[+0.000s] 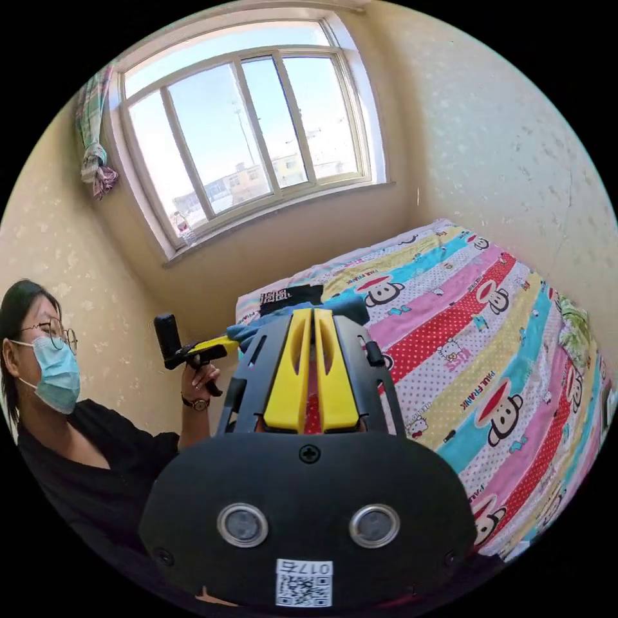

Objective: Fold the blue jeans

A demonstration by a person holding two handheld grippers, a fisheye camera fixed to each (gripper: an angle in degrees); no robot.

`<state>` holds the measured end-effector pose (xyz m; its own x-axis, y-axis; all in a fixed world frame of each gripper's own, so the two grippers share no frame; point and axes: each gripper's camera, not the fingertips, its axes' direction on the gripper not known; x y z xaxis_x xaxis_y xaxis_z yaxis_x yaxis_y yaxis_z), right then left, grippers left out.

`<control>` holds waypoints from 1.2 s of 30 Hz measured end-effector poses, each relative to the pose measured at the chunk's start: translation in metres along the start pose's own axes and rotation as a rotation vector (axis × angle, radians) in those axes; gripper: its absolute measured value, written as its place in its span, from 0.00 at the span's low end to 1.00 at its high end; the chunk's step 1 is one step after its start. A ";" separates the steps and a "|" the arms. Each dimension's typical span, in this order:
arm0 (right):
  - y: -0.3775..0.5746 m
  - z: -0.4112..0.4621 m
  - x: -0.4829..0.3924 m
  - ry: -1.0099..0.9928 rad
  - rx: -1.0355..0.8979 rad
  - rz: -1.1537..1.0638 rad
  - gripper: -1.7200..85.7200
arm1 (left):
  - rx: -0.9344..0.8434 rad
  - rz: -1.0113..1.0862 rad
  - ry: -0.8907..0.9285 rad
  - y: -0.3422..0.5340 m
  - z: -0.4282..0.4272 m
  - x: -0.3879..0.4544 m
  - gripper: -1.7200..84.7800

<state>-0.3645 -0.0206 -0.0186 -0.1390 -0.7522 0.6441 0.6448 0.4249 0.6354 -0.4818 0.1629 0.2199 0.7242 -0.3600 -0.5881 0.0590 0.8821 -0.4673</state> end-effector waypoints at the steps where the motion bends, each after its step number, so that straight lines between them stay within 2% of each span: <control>1: 0.015 -0.018 0.000 0.050 0.016 0.021 0.03 | -0.028 -0.003 0.070 -0.001 0.014 0.015 0.01; 3: 0.082 -0.084 0.002 0.274 0.113 0.138 0.03 | -0.092 -0.020 0.068 0.001 0.034 0.036 0.01; 5: 0.138 -0.125 0.011 0.374 0.164 0.243 0.03 | -0.196 -0.054 -0.014 0.016 0.058 0.060 0.01; 7: 0.191 -0.144 0.030 0.463 0.094 0.390 0.03 | -0.293 -0.103 -0.079 0.035 0.078 0.067 0.01; 8: 0.225 -0.147 0.047 0.507 -0.015 0.491 0.03 | -0.363 -0.157 -0.123 0.051 0.091 0.065 0.01; 10: 0.280 -0.142 0.074 0.467 -0.180 0.640 0.03 | -0.471 -0.251 -0.177 0.078 0.108 0.054 0.02; 11: 0.317 -0.137 0.086 0.372 -0.231 0.699 0.03 | -0.539 -0.316 -0.208 0.095 0.116 0.044 0.02; 13: 0.366 -0.136 0.090 0.209 -0.189 0.753 0.03 | -0.583 -0.416 -0.257 0.116 0.119 0.027 0.07; 16: 0.430 -0.136 0.089 0.057 -0.076 0.861 0.03 | -0.510 -0.540 -0.277 0.130 0.113 0.005 0.16; 18: 0.465 -0.130 0.092 -0.057 0.024 0.900 0.02 | -0.452 -0.586 -0.283 0.132 0.114 -0.005 0.18; 21: 0.484 -0.115 0.099 -0.277 0.108 0.864 0.03 | -0.403 -0.624 -0.228 0.141 0.142 -0.021 0.16; 23: 0.486 -0.104 0.097 -0.345 0.117 0.836 0.03 | -0.516 -0.672 -0.125 0.161 0.183 -0.029 0.11; 27: 0.474 -0.083 0.077 -0.448 0.091 0.700 0.03 | -0.406 -0.675 -0.194 0.175 0.179 -0.005 0.05; 30: 0.463 -0.068 0.054 -0.532 0.041 0.566 0.03 | -0.375 -0.632 -0.133 0.169 0.175 0.020 0.02; 33: 0.448 -0.053 0.023 -0.481 -0.066 0.449 0.03 | -0.352 -0.489 -0.077 0.140 0.169 0.064 0.02; 36: 0.429 -0.049 -0.016 -0.403 -0.101 0.294 0.05 | -0.409 -0.320 -0.064 0.106 0.170 0.114 0.01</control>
<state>-0.0487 0.1488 0.2231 -0.2066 -0.3453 0.9155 0.7668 0.5241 0.3707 -0.2760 0.2669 0.2152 0.7553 -0.5617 -0.3378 0.0206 0.5354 -0.8443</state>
